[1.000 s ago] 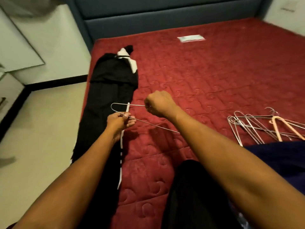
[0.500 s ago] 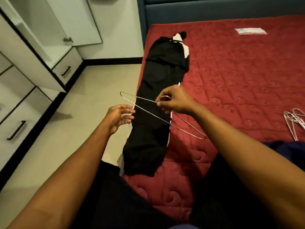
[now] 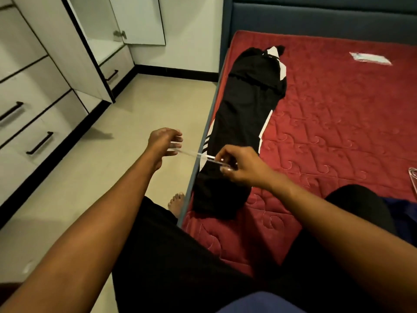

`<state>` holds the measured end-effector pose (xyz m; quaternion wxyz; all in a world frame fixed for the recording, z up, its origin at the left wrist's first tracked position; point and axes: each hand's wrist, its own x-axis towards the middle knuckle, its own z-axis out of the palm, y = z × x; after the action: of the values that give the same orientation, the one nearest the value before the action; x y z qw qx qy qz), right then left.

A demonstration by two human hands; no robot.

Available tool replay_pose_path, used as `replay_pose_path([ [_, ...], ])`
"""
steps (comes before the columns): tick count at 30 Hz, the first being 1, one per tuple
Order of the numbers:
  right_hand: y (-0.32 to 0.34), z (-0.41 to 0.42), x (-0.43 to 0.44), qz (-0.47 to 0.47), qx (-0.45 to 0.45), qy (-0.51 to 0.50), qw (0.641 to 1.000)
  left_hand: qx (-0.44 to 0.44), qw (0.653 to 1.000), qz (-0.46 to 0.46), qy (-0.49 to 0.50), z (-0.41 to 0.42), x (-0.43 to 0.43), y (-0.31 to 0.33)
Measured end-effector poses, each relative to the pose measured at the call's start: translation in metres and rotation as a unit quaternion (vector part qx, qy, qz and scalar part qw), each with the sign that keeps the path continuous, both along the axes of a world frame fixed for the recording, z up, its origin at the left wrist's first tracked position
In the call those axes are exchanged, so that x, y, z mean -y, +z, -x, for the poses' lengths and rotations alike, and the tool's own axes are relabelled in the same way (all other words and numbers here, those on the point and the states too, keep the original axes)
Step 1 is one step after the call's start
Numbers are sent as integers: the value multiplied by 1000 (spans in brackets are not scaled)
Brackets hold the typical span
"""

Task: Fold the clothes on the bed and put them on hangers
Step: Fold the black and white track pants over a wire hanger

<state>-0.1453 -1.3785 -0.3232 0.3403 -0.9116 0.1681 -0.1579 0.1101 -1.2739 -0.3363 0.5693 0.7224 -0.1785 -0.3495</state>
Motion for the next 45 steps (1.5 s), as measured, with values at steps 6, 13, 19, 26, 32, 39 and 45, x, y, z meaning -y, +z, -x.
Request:
replay_pose_path([
  [6, -46, 6, -31, 28, -254, 145, 956, 171, 964, -109, -172, 28, -10, -36],
  [13, -39, 0, -5, 9, -223, 40, 974, 286, 881, -63, -373, 58, -18, -39],
  [19, -51, 19, -9, 103, -266, 107, 952, 438, 748, -171, -469, 66, -14, -35],
  [26, -56, 25, -15, 164, -232, 123, 951, 443, 720, -190, -499, 81, -4, -28],
  [32, -60, 33, -21, 87, -233, 95, 964, 438, 706, -168, -530, 92, -8, -33],
  [39, -64, 21, -46, 185, -257, 24, 948, 451, 670, -189, -559, 94, -8, -23],
  [45, -55, 21, -44, 127, -245, -6, 961, 436, 685, -179, -555, 90, -13, -24],
])
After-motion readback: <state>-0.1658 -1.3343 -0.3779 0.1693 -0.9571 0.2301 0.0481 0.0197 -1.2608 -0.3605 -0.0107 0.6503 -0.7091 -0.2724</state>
